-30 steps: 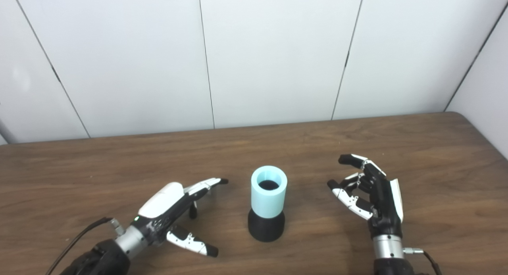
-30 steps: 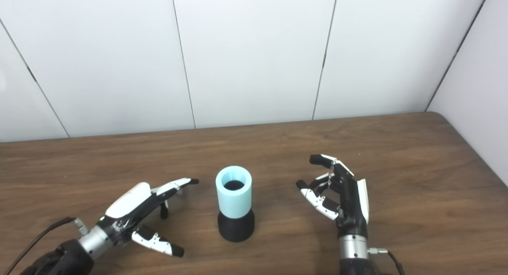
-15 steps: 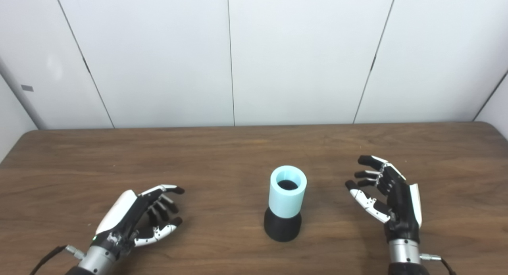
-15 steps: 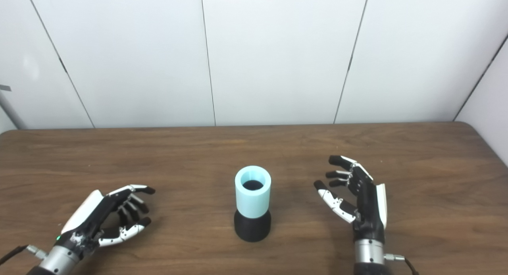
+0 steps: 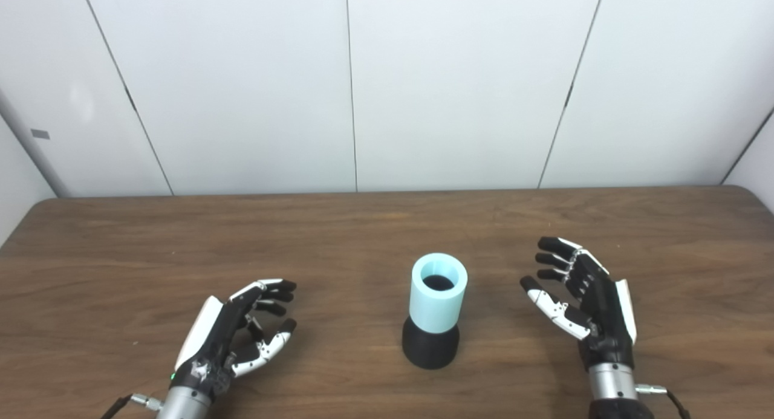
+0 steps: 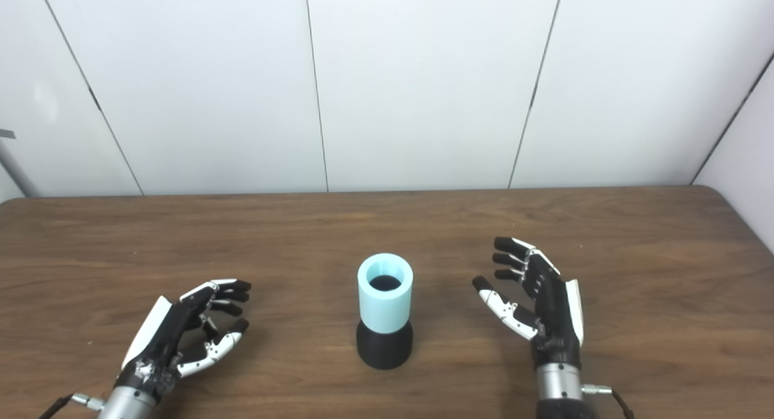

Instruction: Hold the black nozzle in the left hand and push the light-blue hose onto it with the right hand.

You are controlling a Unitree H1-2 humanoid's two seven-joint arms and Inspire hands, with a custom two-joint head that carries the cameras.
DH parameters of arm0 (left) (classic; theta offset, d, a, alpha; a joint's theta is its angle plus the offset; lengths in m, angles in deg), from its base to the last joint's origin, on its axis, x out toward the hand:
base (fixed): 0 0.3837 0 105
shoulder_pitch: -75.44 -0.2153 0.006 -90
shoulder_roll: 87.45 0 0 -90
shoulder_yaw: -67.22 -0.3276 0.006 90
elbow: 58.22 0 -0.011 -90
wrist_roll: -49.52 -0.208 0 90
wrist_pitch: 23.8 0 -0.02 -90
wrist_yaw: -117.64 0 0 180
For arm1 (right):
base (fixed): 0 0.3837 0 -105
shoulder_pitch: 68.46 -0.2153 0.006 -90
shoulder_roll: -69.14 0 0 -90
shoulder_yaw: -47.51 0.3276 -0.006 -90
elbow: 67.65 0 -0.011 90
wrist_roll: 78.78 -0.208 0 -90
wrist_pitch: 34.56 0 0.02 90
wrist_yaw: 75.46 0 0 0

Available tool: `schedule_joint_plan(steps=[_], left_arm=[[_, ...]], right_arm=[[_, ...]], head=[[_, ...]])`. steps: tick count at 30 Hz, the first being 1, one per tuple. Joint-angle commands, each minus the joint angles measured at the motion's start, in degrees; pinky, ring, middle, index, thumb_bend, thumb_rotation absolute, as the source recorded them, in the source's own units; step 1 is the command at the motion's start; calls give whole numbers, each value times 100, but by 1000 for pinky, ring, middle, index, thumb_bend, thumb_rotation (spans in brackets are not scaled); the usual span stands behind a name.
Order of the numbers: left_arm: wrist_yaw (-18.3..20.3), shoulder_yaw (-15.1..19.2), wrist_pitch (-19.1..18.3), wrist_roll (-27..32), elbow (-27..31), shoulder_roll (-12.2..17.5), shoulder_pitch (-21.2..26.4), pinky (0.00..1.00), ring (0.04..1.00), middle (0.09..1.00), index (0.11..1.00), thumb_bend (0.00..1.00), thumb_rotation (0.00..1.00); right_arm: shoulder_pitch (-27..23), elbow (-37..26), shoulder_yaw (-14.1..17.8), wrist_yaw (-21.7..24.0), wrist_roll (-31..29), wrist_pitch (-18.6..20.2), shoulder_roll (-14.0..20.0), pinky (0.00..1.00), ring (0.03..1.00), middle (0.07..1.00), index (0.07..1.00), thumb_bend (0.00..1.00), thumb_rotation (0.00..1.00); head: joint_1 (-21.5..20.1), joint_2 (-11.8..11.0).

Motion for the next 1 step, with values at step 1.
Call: schedule_joint_plan(steps=[1], left_arm=[[-221,-1,39,-63,247,-192,48,606,707,733,734,250,135]], right_arm=[[5,-57,38,26,-79,-167,10,609,701,723,682,304,42]], head=[[-17,-5]])
